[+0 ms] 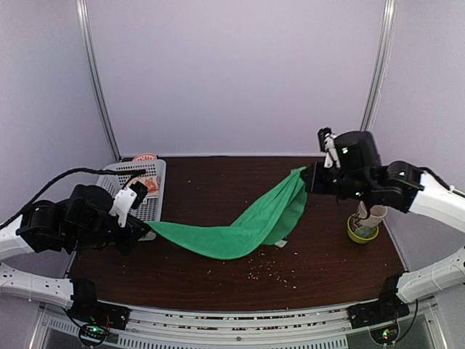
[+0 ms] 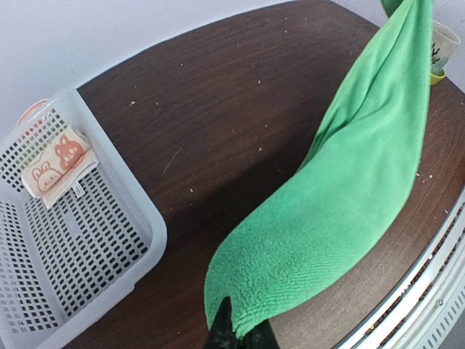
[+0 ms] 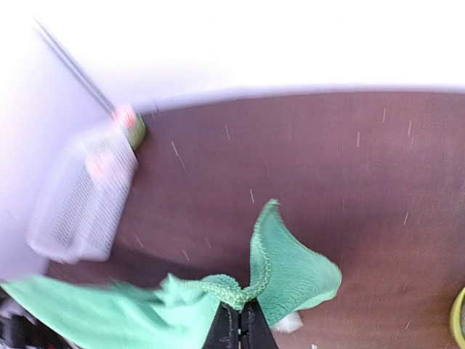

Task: Roll the towels
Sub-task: Flatten out the towel at the center of the board.

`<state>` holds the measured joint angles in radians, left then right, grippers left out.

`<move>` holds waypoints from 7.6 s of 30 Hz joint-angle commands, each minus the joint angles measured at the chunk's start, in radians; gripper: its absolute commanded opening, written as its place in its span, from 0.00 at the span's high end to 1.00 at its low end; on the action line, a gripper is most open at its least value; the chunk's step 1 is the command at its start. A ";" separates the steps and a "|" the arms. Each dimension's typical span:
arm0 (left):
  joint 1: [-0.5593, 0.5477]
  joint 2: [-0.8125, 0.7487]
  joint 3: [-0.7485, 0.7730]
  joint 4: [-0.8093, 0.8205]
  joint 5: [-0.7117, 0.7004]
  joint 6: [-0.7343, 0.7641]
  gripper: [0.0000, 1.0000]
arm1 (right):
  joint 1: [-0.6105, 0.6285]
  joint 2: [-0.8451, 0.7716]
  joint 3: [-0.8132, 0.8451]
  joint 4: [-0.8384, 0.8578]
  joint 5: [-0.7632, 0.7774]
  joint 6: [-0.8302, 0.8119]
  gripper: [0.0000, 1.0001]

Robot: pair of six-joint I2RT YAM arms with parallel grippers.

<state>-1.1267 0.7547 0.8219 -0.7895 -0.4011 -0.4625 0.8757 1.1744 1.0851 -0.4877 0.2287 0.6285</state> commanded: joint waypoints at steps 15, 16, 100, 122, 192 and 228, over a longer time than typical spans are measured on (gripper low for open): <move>-0.001 0.086 0.176 -0.010 -0.048 0.124 1.00 | -0.010 -0.399 0.022 -0.232 0.127 -0.100 1.00; -0.001 0.085 0.171 -0.002 -0.041 0.121 1.00 | -0.010 -0.405 0.008 -0.233 0.121 -0.093 1.00; 0.399 0.849 0.402 0.346 0.387 0.151 1.00 | 0.021 0.231 -0.327 -0.070 -0.131 0.100 0.44; 0.399 0.788 0.366 0.338 0.405 0.143 1.00 | 0.020 0.317 -0.437 0.090 -0.191 0.177 0.91; 0.275 0.670 0.115 0.369 0.250 0.051 0.25 | -0.383 -0.146 -0.445 0.038 -0.161 0.002 1.00; 0.295 1.181 0.276 0.300 0.243 -0.247 0.70 | -0.377 -0.271 -0.499 -0.023 -0.232 -0.043 1.00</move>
<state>-0.8215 1.8759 1.1336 -0.4980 -0.2260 -0.7082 0.4934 0.9253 0.6010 -0.4831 -0.0017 0.6006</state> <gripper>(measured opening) 0.412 0.027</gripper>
